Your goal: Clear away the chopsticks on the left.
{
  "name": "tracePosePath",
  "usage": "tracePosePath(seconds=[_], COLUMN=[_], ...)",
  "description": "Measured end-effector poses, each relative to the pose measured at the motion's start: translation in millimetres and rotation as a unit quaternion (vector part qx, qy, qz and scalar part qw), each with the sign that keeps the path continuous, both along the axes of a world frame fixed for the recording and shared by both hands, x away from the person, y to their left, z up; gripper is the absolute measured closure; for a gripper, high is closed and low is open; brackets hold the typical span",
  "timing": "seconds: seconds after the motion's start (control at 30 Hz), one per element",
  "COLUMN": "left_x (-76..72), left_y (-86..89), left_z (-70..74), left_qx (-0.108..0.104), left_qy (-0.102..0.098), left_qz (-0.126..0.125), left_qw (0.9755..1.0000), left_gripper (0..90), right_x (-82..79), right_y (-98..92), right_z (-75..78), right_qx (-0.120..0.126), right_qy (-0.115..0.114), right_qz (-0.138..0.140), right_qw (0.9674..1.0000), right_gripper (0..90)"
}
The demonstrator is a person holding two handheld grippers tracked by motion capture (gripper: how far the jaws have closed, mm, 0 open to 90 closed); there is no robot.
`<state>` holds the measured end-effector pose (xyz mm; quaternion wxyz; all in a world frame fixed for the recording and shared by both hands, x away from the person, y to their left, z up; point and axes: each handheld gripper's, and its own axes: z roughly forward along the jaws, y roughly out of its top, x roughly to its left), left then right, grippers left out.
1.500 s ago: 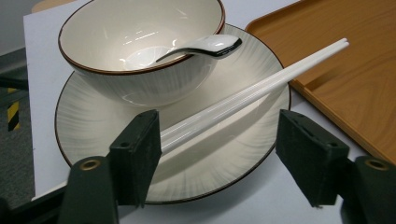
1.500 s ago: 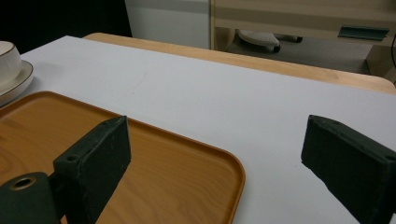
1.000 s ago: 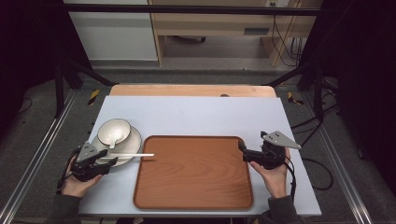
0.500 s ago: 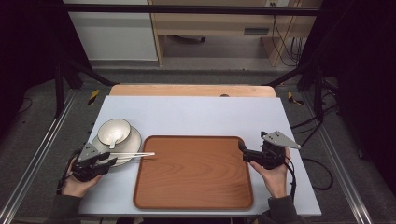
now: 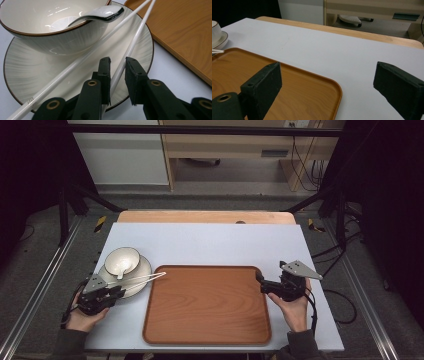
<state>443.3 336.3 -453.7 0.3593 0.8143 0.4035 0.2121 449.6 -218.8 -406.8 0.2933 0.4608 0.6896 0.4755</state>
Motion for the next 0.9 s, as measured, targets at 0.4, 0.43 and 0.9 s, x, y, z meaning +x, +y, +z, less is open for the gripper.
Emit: tracePosePath(seconds=[0.4,0.43,0.9], left_x=[-0.6,-0.7,6.1], left_y=[-4.0,-4.6,-11.6], left_z=[1.1,1.1,2.3], left_qx=[-0.007,-0.009,-0.024], left_qy=[0.016,0.019,0.033], left_qz=[0.002,0.004,0.027], left_qw=[0.9999,0.9998,0.9988], left_gripper=[82.3,82.7,78.8], right_x=[0.0,0.0,0.3], right_y=[0.1,0.1,0.6], right_z=[-0.1,-0.2,-0.5], right_qx=[0.000,0.000,0.002], right_qy=[0.001,0.001,0.001], right_qz=[0.000,0.000,0.001], right_qw=[1.0000,1.0000,1.0000], right_gripper=[8.3,8.3,8.2])
